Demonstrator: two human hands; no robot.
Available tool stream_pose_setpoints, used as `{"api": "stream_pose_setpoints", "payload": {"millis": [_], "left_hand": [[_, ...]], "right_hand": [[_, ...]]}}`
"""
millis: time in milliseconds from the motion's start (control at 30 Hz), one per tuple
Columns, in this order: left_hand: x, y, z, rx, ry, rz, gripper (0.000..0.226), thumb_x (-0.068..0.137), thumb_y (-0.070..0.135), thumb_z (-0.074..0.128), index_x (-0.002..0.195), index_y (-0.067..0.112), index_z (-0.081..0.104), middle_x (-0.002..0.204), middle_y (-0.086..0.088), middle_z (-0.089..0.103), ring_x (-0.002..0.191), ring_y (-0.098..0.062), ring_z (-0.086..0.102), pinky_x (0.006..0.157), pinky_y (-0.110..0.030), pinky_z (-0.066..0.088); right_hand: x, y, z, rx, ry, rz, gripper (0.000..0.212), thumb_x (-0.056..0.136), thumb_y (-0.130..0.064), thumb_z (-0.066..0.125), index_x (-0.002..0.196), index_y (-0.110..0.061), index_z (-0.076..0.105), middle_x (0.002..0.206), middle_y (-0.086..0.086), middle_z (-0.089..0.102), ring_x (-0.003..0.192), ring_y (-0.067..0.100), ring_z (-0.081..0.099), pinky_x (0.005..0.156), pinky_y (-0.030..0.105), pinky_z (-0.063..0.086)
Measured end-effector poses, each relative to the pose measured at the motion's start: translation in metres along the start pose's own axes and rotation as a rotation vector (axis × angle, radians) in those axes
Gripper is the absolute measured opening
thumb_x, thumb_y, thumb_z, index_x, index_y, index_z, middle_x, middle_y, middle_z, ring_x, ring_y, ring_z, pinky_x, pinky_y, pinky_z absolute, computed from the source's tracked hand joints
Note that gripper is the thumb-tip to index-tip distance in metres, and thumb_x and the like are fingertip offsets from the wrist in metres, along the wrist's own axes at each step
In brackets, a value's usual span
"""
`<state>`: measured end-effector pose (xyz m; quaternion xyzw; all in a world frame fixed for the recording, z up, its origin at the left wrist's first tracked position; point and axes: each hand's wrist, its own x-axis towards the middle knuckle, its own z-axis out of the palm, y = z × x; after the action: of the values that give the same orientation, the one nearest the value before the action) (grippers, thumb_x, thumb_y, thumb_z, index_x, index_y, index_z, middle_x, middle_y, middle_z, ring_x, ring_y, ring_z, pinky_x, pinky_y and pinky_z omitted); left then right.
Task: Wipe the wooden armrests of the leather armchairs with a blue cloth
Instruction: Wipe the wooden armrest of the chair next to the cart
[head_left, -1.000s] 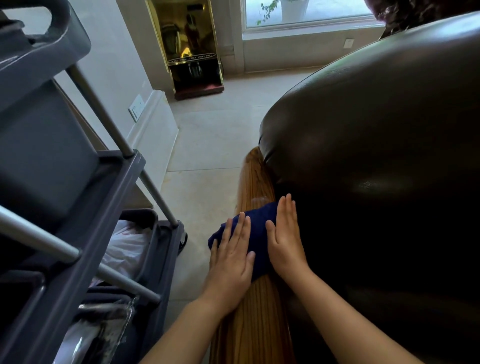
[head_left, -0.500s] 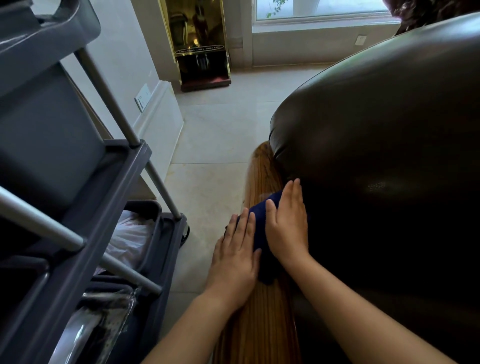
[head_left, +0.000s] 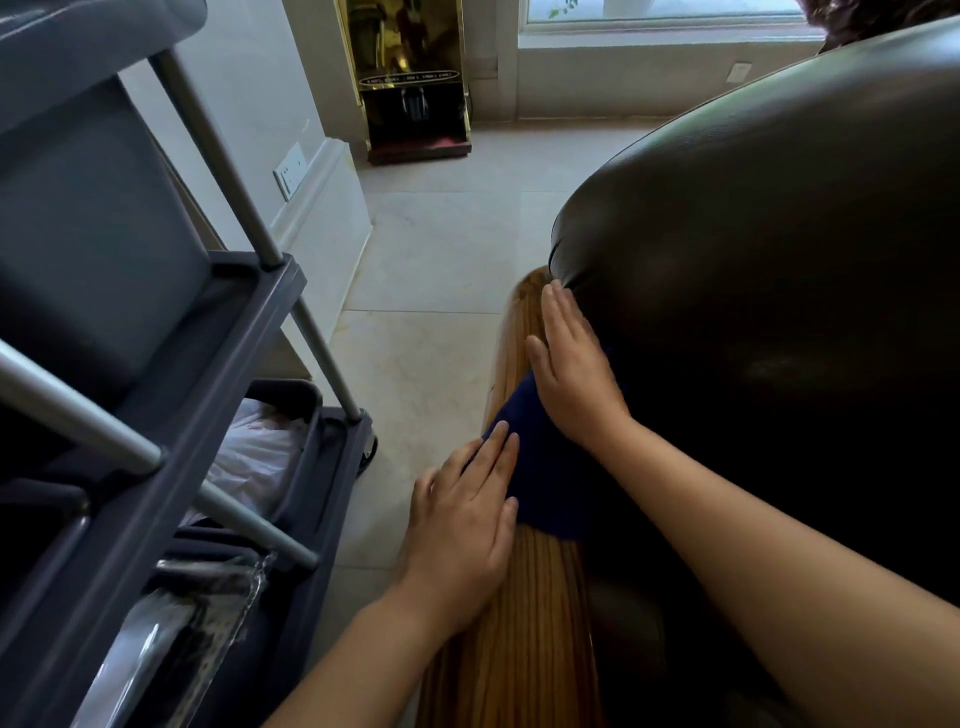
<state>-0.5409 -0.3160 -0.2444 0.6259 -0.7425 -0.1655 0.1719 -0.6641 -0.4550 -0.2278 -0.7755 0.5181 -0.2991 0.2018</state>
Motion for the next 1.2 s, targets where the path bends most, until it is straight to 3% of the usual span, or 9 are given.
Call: {"api": "stream_pose_setpoints", "payload": {"millis": [100,233,400,567,767,900,1000,1133,1200], "left_hand": [[0.001,-0.002,0.0,-0.066,-0.045,0.023,0.053,0.09,0.037,0.014,0.138,0.034,-0.007,0.15,0.02,-0.01,0.136,0.009,-0.015,0.116,-0.023,-0.003],[0.004,-0.007,-0.001,-0.083,-0.073,0.033,0.054,0.09,0.038,0.014,0.138,0.034,-0.01,0.15,0.019,-0.013,0.134,0.01,-0.019,0.116,-0.024,-0.003],[0.0,-0.008,0.003,-0.022,-0.054,0.014,0.053,0.097,0.04,0.02,0.137,0.037,-0.015,0.15,0.019,-0.017,0.134,0.007,-0.023,0.117,-0.029,-0.002],[-0.009,-0.002,0.002,-0.016,-0.062,-0.036,0.062,0.085,0.061,0.006,0.138,0.038,-0.015,0.149,0.02,-0.02,0.134,0.006,-0.024,0.114,-0.027,-0.006],[-0.035,-0.005,-0.002,0.003,-0.083,-0.075,0.068,0.079,0.067,-0.001,0.138,0.038,-0.019,0.148,0.021,-0.024,0.133,0.008,-0.026,0.112,-0.025,-0.009],[-0.058,0.001,-0.004,-0.011,-0.127,-0.12,0.067,0.077,0.068,-0.002,0.133,0.041,-0.025,0.142,0.026,-0.031,0.13,0.009,-0.029,0.11,-0.023,-0.011],[-0.073,0.006,-0.01,-0.03,-0.164,-0.142,0.063,0.083,0.063,0.007,0.135,0.04,-0.02,0.146,0.025,-0.024,0.132,0.009,-0.026,0.112,-0.023,-0.007],[-0.078,0.008,-0.03,-0.211,-0.101,-0.186,0.052,0.095,0.041,0.034,0.143,0.03,0.018,0.153,0.015,0.013,0.139,0.002,0.008,0.111,-0.021,0.013],[-0.071,0.008,-0.04,-0.222,0.02,-0.176,0.044,0.093,0.031,0.045,0.137,0.025,0.038,0.146,0.007,0.036,0.133,-0.003,0.029,0.105,-0.017,0.023]], "right_hand": [[0.008,0.001,0.013,-0.25,-0.041,0.107,0.063,0.097,-0.041,0.02,0.145,-0.006,-0.001,0.157,0.008,-0.003,0.143,0.016,-0.005,0.113,0.028,-0.004],[0.024,0.004,0.021,-0.399,-0.169,0.0,0.067,0.095,-0.051,0.015,0.146,-0.01,0.002,0.157,0.005,0.002,0.143,0.013,-0.001,0.114,0.03,-0.004],[0.034,0.001,0.026,-0.458,-0.319,-0.202,0.062,0.096,-0.05,0.014,0.147,-0.014,0.009,0.157,0.0,0.013,0.143,0.012,0.004,0.115,0.033,0.0],[0.028,-0.003,0.029,-0.538,-0.318,-0.216,0.055,0.096,-0.047,0.012,0.143,-0.022,0.025,0.155,-0.002,0.02,0.144,0.015,0.003,0.114,0.039,-0.001],[0.006,-0.017,0.037,-0.509,-0.291,-0.223,0.05,0.097,-0.043,0.015,0.138,-0.026,0.037,0.153,-0.002,0.027,0.143,0.017,0.008,0.114,0.039,0.0],[-0.018,-0.027,0.04,-0.422,-0.313,-0.231,0.05,0.097,-0.041,0.017,0.142,-0.024,0.029,0.152,-0.003,0.03,0.143,0.015,0.011,0.113,0.036,0.003],[-0.033,-0.038,0.031,-0.237,-0.379,-0.196,0.05,0.098,-0.036,0.024,0.146,-0.027,0.014,0.153,0.0,0.027,0.142,0.013,0.013,0.115,0.034,0.003],[-0.039,-0.063,-0.003,0.643,-0.421,0.22,0.056,0.095,-0.01,0.035,0.146,-0.021,0.016,0.151,0.006,0.029,0.139,0.017,0.022,0.11,0.02,0.016],[-0.042,-0.055,-0.031,0.6,-0.289,0.167,0.057,0.09,0.0,0.042,0.142,-0.018,0.029,0.147,0.007,0.037,0.128,0.014,0.039,0.103,0.019,0.029]]}}
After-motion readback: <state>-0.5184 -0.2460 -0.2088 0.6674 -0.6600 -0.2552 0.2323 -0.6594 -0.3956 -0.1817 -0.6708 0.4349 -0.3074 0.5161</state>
